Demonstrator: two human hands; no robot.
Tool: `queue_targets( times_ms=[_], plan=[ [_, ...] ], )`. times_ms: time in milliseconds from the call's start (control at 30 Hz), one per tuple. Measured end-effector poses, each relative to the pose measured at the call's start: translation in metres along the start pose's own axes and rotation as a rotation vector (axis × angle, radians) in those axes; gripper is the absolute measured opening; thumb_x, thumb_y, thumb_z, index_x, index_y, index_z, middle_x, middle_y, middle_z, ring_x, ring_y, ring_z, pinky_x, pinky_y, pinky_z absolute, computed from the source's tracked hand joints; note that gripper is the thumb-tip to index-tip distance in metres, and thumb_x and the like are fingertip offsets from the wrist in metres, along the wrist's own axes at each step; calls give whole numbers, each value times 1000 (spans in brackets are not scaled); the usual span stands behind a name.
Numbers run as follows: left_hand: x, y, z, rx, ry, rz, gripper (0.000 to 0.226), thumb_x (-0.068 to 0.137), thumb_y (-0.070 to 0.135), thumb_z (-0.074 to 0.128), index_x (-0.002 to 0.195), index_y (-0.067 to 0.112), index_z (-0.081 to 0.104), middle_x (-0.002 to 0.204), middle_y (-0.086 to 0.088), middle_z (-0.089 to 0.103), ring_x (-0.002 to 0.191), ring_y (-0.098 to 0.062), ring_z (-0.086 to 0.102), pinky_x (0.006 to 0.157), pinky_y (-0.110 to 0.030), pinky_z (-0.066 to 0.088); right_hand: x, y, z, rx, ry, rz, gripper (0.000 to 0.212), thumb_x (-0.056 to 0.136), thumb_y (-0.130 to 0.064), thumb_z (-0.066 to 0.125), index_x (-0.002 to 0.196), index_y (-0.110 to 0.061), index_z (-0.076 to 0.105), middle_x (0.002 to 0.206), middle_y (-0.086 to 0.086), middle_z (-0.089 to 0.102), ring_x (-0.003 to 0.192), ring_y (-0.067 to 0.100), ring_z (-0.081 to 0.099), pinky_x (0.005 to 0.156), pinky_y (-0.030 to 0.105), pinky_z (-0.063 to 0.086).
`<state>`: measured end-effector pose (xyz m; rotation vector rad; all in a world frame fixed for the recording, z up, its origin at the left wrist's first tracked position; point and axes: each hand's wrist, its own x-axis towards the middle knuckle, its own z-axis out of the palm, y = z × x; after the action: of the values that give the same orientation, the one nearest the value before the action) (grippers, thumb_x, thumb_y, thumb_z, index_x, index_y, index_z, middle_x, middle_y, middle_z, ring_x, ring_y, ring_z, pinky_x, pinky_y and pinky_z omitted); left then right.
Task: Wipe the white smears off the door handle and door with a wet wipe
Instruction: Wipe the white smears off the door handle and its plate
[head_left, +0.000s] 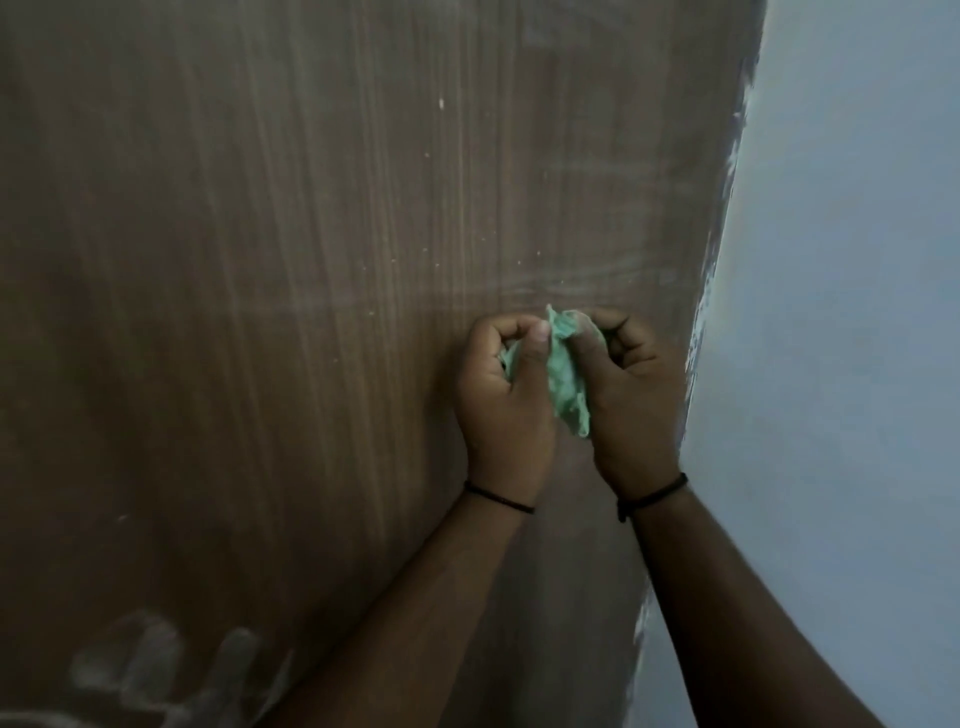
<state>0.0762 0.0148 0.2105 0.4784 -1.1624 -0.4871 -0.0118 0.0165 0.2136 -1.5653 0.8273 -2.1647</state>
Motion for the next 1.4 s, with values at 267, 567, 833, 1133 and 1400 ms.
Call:
queue_targets(
  times_ms=[267, 567, 833, 1133, 1400],
  plan=[
    [3, 57, -54, 26, 78, 157, 18, 97, 29, 52, 88, 14, 56, 81, 6, 62, 74, -3, 60, 65, -19, 49, -41, -52, 60, 118, -64, -1, 20, 100, -26, 54, 85, -20, 66, 72, -3, 67, 66, 11, 63, 58, 24, 51],
    [-2, 79, -108, 15, 33, 97, 24, 88, 26, 70, 105, 18, 55, 100, -1, 66, 88, -12, 68, 72, -24, 56, -64, -72, 104, 262, -196, 54, 20, 99, -28, 53, 91, -10, 59, 78, 1, 67, 71, 14, 65, 61, 30, 53],
    [-5, 89, -151, 250, 161, 228, 12, 96, 22, 59, 93, 33, 57, 83, 12, 66, 76, -2, 65, 67, -21, 53, -81, -64, 129, 567, -442, 213, 14, 95, -20, 58, 106, -11, 60, 101, 14, 69, 91, 28, 68, 79, 40, 59],
    [-67, 92, -238, 461, 262, 180, 13, 87, 16, 73, 88, 26, 64, 80, 14, 71, 73, -3, 69, 63, -17, 54, -180, -16, 156, 773, -602, 337, 13, 88, -21, 69, 99, -17, 74, 96, 8, 76, 88, 21, 73, 74, 27, 58],
    [-94, 85, -277, 573, 192, 234, 21, 86, 23, 73, 95, 5, 67, 87, -6, 72, 76, -16, 71, 63, -27, 57, -208, 4, 162, 815, -611, 224, 11, 92, -14, 66, 101, -13, 72, 104, 12, 75, 97, 28, 72, 79, 34, 59]
  ],
)
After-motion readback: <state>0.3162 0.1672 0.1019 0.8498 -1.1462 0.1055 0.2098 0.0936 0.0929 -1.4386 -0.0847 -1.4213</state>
